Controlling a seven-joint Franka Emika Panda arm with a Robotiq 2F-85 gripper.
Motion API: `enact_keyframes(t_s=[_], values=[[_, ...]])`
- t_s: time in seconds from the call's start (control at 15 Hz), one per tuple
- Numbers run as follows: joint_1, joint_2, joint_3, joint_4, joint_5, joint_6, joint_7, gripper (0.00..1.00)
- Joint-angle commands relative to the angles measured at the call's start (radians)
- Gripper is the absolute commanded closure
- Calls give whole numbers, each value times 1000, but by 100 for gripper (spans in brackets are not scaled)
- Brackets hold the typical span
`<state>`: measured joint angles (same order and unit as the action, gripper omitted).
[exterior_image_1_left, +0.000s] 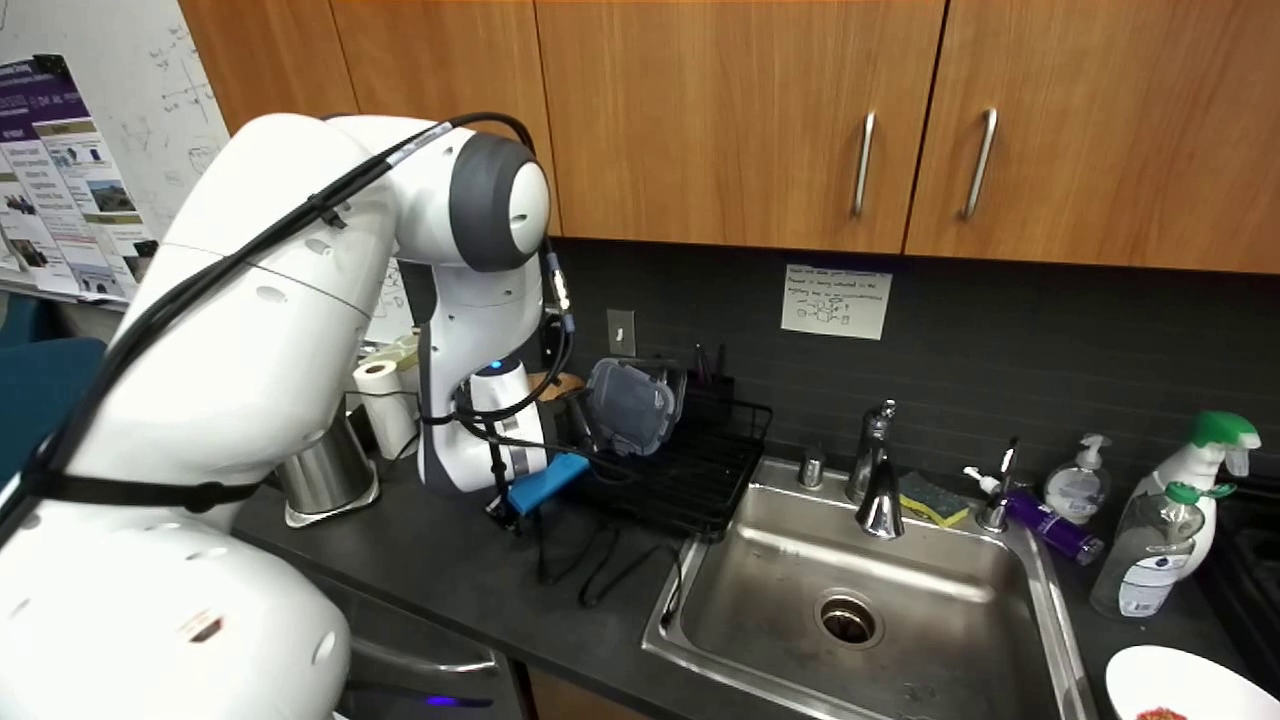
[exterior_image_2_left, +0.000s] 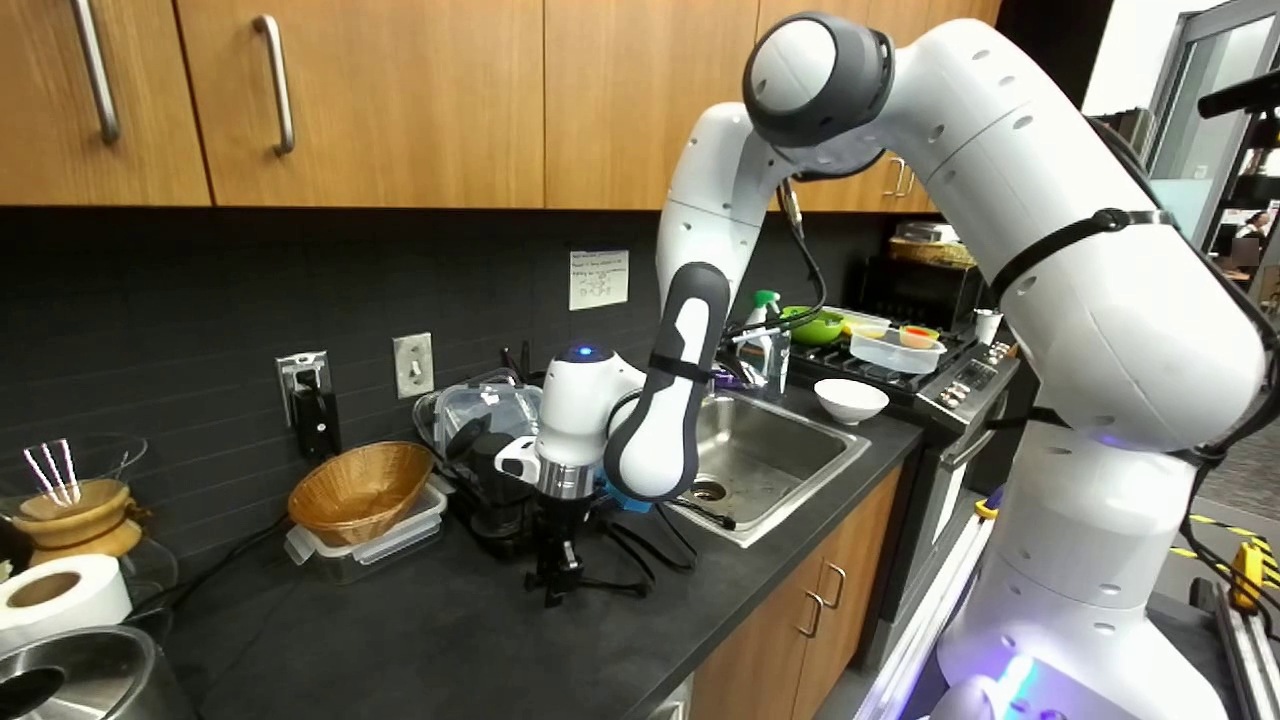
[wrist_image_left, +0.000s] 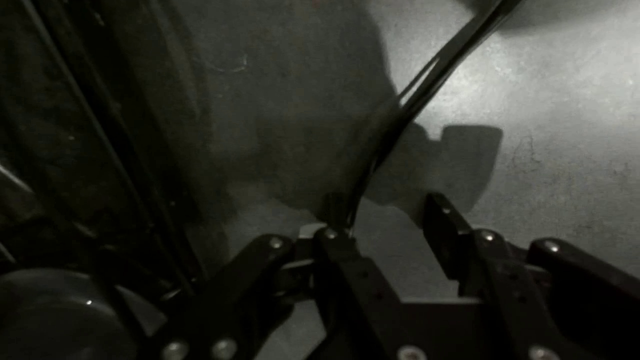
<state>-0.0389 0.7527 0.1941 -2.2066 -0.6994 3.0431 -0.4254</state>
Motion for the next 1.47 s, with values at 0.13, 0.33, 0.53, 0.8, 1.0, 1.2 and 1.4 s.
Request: enact_keyframes(t_s=[0.13, 0.33, 0.53, 0.8, 1.0, 1.2, 1.4], values=[[29, 3, -17, 9, 25, -3, -33, 100], [50, 0, -21, 22, 24, -30, -33, 100], [103, -4, -34, 57, 25, -94, -19, 99], [185, 9, -43, 127, 18, -211, -7, 99], [231, 23, -40, 174, 14, -292, -6, 99], [264, 38, -38, 214, 10, -355, -5, 99], [283, 51, -33, 248, 9, -405, -10, 99]])
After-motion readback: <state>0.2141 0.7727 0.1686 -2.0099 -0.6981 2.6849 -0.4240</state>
